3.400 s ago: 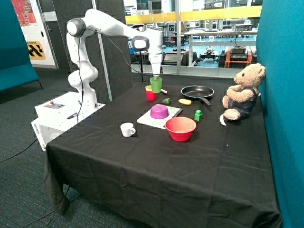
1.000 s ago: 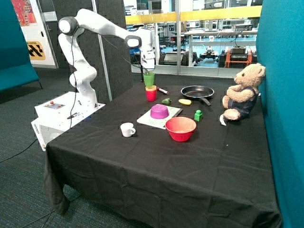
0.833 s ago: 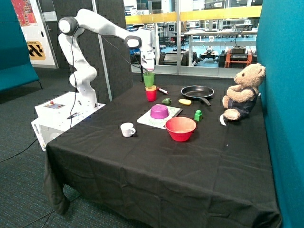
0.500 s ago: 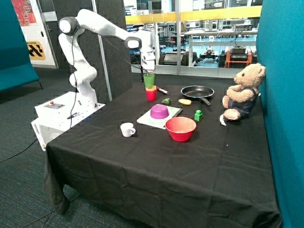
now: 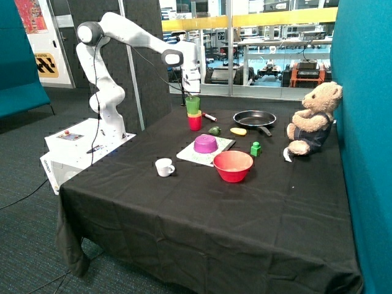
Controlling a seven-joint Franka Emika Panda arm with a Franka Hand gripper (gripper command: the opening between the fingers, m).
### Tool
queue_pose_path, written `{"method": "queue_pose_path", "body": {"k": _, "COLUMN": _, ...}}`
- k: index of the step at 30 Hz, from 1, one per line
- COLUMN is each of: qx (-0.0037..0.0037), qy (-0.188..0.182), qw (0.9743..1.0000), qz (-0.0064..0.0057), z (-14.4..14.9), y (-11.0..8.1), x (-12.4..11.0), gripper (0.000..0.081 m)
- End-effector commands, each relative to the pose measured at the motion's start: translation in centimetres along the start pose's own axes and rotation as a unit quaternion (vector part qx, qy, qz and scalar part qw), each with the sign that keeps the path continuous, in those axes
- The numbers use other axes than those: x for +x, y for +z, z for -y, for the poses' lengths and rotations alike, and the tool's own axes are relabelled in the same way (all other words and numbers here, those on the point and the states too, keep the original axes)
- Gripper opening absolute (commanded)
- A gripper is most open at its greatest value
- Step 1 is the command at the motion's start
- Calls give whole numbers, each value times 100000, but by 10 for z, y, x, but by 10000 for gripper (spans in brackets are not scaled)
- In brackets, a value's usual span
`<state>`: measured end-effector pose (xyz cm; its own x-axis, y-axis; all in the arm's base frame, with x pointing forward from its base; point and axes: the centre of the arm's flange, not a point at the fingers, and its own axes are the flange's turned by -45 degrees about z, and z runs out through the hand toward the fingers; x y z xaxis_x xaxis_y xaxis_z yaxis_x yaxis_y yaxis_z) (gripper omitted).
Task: Stack the cups
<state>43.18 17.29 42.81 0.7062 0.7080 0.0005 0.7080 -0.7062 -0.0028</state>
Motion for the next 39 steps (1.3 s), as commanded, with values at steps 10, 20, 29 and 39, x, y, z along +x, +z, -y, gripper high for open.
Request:
{"method": "queue_pose_path", "body": {"k": 10, "qx": -140, "qy": -69, "qw": 100000, "qz": 26, "z": 3, "y": 11, "x": 3, "gripper": 0}}
{"method": "queue_pose_path", "body": {"k": 20, "qx": -141, "qy": 324, "qw": 99999, "qz": 25, "z": -3, "y": 15, "x": 6, "gripper": 0}}
{"method": "queue_pose_path", "body": {"k": 29, "qx": -141, "qy": 909, "qw": 99996, "qz": 25, "z": -7, "y": 21, "x": 7, "gripper": 0}}
{"method": "queue_pose_path", "body": {"k": 39, "qx": -141, "qy": 571, "qw": 99998, "qz": 25, "z": 1, "y": 30, "x": 3, "gripper": 0}}
